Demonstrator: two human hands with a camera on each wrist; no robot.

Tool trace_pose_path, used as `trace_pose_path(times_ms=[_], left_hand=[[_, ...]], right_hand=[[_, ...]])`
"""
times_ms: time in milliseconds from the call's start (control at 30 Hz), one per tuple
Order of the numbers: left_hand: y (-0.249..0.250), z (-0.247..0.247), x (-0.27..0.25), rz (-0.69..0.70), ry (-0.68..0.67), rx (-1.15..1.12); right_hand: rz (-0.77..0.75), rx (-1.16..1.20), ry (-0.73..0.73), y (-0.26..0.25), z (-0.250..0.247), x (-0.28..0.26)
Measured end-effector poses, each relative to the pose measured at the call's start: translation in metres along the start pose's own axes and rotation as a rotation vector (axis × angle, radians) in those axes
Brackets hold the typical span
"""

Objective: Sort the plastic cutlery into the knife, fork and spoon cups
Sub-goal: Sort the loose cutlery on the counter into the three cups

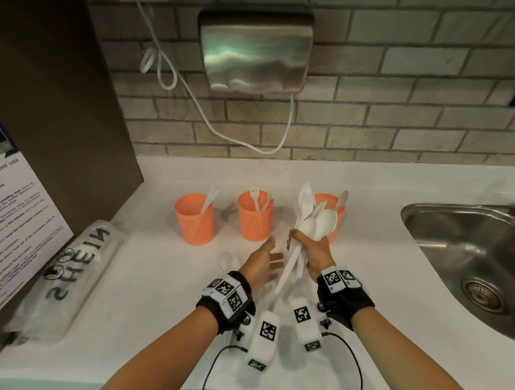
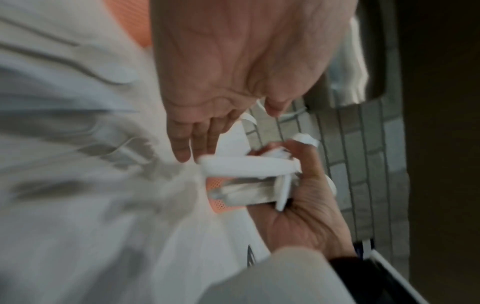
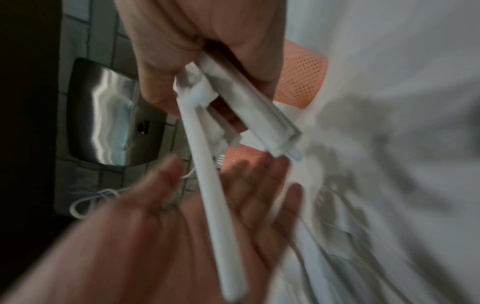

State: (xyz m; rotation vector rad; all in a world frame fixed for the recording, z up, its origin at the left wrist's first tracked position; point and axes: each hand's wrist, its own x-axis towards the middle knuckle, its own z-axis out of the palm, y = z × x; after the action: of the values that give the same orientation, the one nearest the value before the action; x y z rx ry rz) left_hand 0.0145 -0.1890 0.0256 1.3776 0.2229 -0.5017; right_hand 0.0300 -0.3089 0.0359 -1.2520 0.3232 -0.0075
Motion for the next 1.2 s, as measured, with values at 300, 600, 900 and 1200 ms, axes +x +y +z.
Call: trace_pose_path(times_ms=[300,600,900,1200], left_hand=[[-0.014,-0.005,-0.013,-0.313,-0.121,-0.557],[0.019,0.018,-0.014,-0.288,-0.234,-0.653],[0.025,0.030,-0.015,-0.238,-0.277,-0.401],[0.033,0.003,0.004,0.022,-0.064,0.261]], right_hand=[[-0.226,0.050,0.130,-0.019,0.018,-0.010],[-0.337,-0.032,0.083,-0.005,0.035,-0.032],[-0.339,-0.102,0.086,-0.009,0.023,-0.017],[0.011,0.003,-0.156,-0.017,-0.014,0.001]])
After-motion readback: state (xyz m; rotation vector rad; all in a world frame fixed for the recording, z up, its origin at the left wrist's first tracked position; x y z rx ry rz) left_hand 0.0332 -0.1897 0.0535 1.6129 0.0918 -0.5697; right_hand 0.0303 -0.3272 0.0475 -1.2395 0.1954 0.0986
